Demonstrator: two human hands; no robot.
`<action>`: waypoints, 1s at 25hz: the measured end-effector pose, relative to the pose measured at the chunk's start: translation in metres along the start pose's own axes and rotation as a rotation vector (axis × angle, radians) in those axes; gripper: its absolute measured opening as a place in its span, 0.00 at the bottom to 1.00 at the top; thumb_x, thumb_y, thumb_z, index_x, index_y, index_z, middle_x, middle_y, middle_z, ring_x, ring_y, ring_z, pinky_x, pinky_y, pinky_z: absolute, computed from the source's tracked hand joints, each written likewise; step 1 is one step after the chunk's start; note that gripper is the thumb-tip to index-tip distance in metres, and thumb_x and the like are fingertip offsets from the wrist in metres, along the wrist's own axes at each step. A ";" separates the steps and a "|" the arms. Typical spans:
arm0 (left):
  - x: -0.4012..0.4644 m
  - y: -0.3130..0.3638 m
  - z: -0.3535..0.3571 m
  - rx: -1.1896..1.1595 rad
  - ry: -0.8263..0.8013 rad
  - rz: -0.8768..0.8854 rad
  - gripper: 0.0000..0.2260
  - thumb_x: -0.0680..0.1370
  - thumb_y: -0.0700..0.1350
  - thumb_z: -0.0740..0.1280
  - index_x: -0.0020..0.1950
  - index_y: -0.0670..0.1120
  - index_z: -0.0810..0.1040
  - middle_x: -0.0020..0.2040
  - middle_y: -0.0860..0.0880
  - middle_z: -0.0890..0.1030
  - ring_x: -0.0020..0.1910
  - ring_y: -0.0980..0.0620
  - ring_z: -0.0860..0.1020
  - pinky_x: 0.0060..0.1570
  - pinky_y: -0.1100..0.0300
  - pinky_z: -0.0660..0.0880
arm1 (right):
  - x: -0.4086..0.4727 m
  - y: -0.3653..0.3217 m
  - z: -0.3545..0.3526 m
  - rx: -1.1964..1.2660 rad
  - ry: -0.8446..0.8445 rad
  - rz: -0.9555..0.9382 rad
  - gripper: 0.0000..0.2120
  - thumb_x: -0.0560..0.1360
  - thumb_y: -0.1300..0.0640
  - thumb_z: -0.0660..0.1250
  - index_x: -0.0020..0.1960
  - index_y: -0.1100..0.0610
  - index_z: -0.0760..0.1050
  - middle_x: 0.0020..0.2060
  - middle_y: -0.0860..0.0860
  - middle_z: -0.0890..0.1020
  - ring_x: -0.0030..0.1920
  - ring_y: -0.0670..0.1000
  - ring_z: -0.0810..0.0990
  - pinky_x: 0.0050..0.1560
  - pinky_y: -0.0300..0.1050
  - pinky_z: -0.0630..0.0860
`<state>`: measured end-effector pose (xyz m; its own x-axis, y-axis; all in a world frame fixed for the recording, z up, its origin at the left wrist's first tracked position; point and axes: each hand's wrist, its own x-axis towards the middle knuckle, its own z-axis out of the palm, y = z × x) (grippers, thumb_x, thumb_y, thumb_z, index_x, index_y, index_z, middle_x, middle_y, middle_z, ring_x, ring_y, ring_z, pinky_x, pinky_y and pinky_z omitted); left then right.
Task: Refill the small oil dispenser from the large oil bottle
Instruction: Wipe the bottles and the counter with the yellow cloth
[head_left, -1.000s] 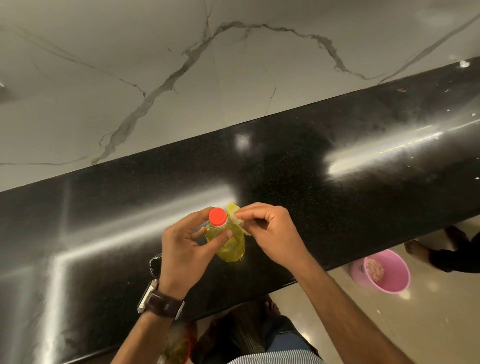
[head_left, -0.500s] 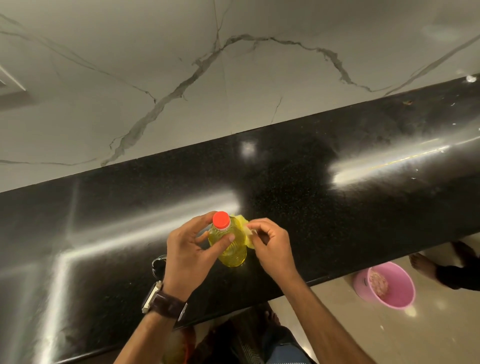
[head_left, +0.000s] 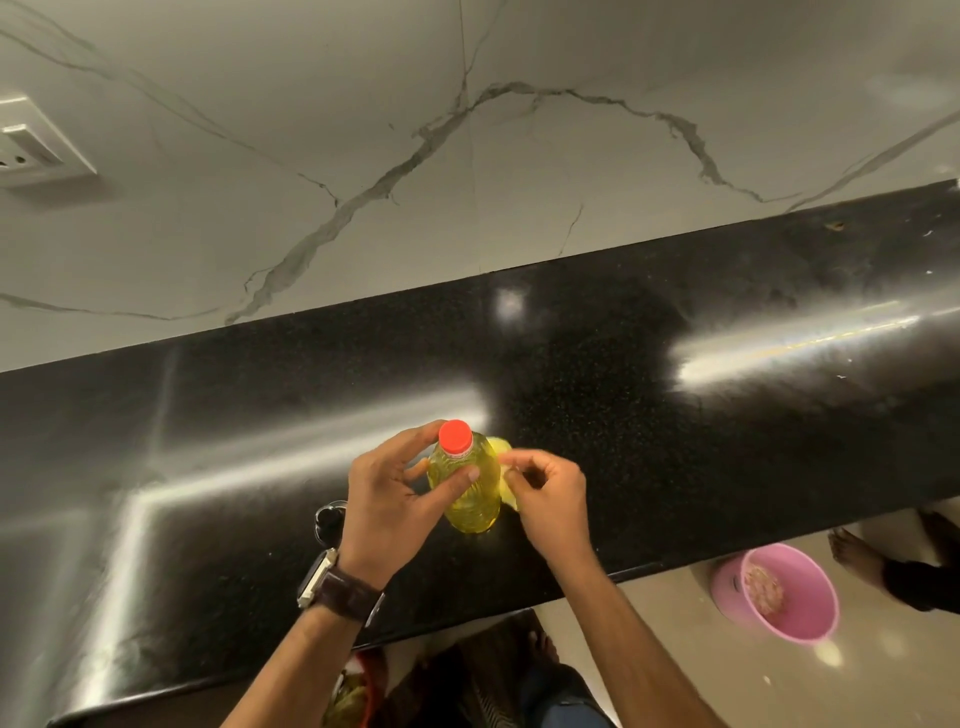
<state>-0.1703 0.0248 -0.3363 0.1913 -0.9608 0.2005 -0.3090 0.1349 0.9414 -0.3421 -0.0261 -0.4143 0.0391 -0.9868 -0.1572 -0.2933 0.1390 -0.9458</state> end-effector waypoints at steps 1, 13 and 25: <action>0.001 -0.001 -0.001 0.000 -0.025 -0.004 0.20 0.72 0.43 0.79 0.63 0.49 0.83 0.58 0.57 0.86 0.60 0.54 0.83 0.58 0.58 0.81 | -0.001 -0.020 -0.010 0.073 -0.024 -0.072 0.13 0.77 0.67 0.72 0.50 0.50 0.86 0.45 0.45 0.87 0.50 0.45 0.85 0.54 0.43 0.83; 0.012 -0.001 0.005 0.192 -0.084 0.044 0.18 0.74 0.51 0.79 0.63 0.53 0.84 0.60 0.57 0.82 0.61 0.52 0.79 0.55 0.61 0.77 | -0.014 -0.031 -0.031 0.255 -0.098 -0.150 0.18 0.78 0.69 0.71 0.61 0.51 0.84 0.53 0.49 0.85 0.57 0.50 0.84 0.59 0.54 0.83; 0.015 0.006 0.013 0.072 -0.039 0.000 0.15 0.76 0.46 0.77 0.62 0.52 0.83 0.56 0.58 0.86 0.59 0.55 0.83 0.58 0.58 0.80 | 0.012 -0.020 -0.026 0.130 -0.144 -0.193 0.14 0.79 0.66 0.71 0.58 0.51 0.86 0.52 0.46 0.87 0.56 0.49 0.85 0.58 0.52 0.83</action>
<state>-0.1812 0.0080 -0.3316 0.1554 -0.9697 0.1885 -0.3757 0.1185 0.9192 -0.3607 -0.0431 -0.3895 0.2206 -0.9754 -0.0008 -0.1430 -0.0316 -0.9892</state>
